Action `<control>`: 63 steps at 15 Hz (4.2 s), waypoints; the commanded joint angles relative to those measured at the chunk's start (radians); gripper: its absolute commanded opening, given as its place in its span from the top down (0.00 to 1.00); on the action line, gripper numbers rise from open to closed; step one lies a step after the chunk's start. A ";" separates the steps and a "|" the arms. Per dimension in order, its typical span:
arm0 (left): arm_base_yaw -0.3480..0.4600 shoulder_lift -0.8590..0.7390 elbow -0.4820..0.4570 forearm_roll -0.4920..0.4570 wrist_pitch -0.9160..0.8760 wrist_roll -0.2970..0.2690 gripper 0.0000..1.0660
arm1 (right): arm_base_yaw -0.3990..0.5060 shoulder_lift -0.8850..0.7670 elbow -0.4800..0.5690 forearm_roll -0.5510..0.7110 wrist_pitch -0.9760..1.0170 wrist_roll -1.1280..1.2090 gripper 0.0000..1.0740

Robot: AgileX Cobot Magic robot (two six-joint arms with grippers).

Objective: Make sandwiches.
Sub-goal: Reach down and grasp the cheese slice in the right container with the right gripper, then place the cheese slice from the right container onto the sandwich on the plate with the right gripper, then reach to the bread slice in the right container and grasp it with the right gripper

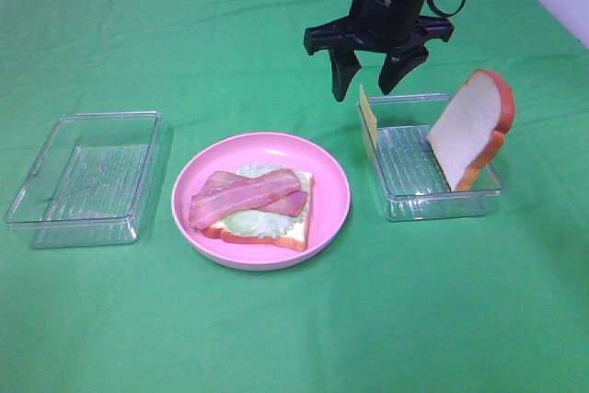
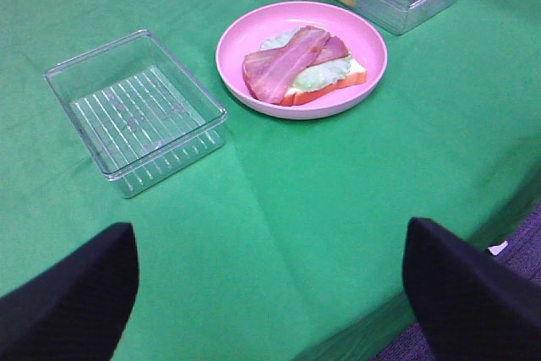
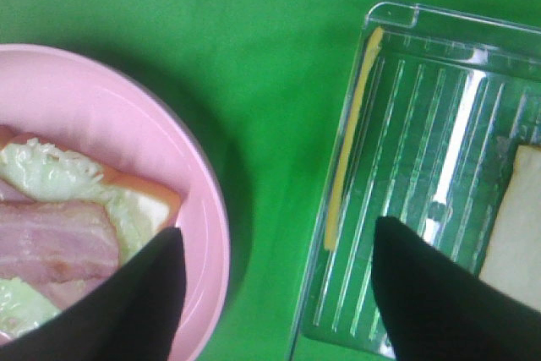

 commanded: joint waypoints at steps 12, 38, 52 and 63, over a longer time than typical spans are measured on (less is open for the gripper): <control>0.003 -0.020 0.001 -0.010 -0.012 -0.007 0.24 | -0.003 0.087 -0.008 -0.112 -0.049 0.039 0.82; 0.003 -0.020 0.001 -0.010 -0.012 -0.007 0.24 | 0.058 0.067 -0.006 0.719 0.144 -0.467 1.00; 0.003 -0.020 0.001 -0.010 -0.012 -0.007 0.24 | 0.057 0.143 -0.007 0.352 0.038 -0.189 0.39; 0.003 -0.020 0.001 -0.010 -0.012 -0.007 0.24 | 0.002 -0.151 -0.007 -0.054 0.174 -0.006 0.32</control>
